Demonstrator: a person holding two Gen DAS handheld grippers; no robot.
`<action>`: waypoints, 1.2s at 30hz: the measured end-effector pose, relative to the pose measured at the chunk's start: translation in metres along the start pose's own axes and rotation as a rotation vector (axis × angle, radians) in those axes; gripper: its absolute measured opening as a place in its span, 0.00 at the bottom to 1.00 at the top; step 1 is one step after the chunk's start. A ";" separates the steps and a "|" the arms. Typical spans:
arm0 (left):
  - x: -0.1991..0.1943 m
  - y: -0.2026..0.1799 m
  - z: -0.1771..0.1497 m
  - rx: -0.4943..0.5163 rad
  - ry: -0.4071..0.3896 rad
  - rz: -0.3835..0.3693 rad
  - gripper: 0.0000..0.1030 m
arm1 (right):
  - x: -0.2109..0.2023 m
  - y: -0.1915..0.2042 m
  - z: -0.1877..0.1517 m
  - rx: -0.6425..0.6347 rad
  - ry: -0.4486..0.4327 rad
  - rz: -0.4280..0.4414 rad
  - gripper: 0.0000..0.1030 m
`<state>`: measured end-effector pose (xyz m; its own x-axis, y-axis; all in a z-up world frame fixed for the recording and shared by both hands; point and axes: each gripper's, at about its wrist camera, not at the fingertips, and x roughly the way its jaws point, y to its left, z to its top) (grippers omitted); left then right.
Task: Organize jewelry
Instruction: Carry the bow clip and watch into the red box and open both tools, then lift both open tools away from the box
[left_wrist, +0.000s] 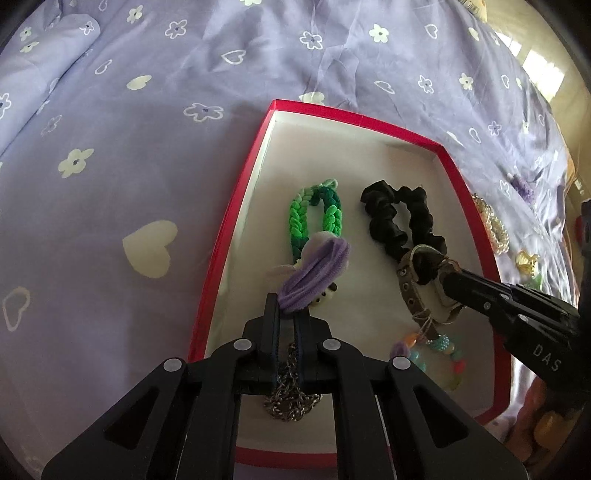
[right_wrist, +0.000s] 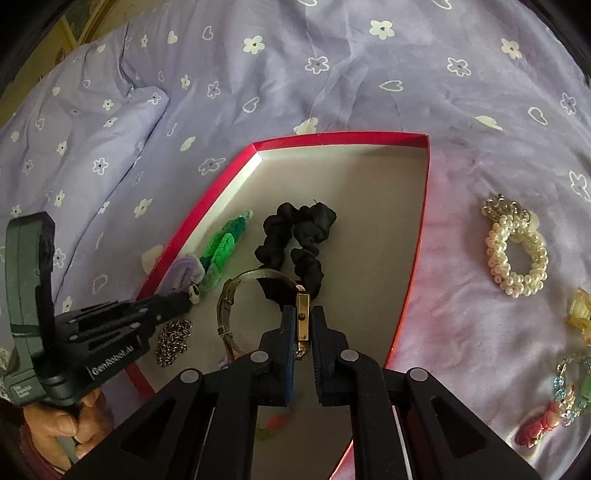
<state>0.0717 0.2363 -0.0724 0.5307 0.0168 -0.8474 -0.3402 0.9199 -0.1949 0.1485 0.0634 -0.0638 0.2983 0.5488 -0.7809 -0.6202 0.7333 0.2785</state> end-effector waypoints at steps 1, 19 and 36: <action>0.000 0.000 0.000 0.001 0.000 0.001 0.07 | 0.000 0.001 0.000 -0.004 0.002 0.001 0.10; -0.003 -0.003 -0.002 0.009 0.005 0.023 0.27 | -0.002 0.004 0.001 -0.021 0.018 0.002 0.22; -0.050 -0.018 -0.011 -0.012 -0.058 -0.006 0.57 | -0.076 -0.029 -0.020 0.105 -0.130 0.038 0.43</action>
<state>0.0429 0.2148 -0.0323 0.5769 0.0346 -0.8161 -0.3461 0.9153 -0.2059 0.1294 -0.0075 -0.0231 0.3721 0.6191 -0.6916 -0.5557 0.7454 0.3683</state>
